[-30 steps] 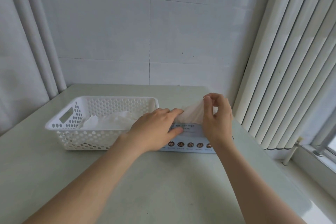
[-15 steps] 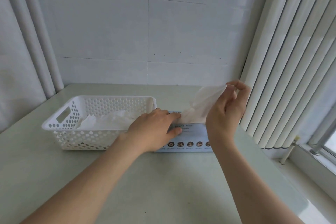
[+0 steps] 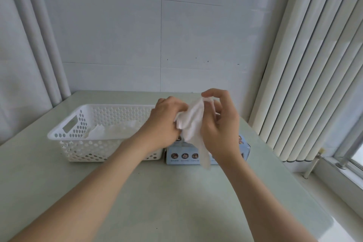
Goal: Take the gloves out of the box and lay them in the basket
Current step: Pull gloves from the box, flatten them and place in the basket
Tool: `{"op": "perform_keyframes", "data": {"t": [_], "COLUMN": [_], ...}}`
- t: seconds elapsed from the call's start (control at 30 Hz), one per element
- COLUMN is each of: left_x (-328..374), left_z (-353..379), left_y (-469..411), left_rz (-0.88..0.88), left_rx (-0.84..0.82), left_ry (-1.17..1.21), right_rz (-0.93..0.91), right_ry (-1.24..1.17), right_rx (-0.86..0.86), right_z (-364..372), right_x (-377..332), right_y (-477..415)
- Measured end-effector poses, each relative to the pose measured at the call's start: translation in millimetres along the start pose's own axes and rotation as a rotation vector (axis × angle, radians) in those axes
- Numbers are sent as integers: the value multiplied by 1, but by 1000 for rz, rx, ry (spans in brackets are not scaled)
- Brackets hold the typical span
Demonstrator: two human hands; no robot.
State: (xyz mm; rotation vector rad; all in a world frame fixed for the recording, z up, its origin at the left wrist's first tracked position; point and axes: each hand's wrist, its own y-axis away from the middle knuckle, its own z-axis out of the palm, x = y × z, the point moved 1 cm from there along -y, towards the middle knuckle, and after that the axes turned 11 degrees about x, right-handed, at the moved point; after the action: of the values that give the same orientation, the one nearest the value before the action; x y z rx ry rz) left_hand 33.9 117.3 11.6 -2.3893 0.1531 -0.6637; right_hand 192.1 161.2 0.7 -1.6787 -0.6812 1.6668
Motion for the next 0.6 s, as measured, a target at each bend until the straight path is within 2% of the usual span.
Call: {"op": "perform_keyframes", "data": {"t": [0.07,0.13,0.2,0.23,0.3,0.37,0.47,0.6], "left_x": [4,12,19,23,28,32,30,19], "left_z": [-8,-13,-14,-15,-17,-19,-21,-20], "left_y": [-4,-6,-4,-3,-1,1,1,2], "left_rz": [-150,-428,-677,-738,-733,-618,-454,-337], "left_rx": [66,78,36,23,12,17,-4,-41], "left_ry": [288,558,741,775,719,607,573,517], "right_rz": [54,92,88,81,76,83,110,189], "right_ry": [-35,-24,10,28,70,125,174,178], "right_rx": [-41,-57,-51,-44,-15,28,73,93], "right_z": [2,3,3,3,4,4,2,-1], "right_x": [-1,-2,-2,-3,-2,0,2,3], "right_y": [2,4,6,7,8,7,5,4]}}
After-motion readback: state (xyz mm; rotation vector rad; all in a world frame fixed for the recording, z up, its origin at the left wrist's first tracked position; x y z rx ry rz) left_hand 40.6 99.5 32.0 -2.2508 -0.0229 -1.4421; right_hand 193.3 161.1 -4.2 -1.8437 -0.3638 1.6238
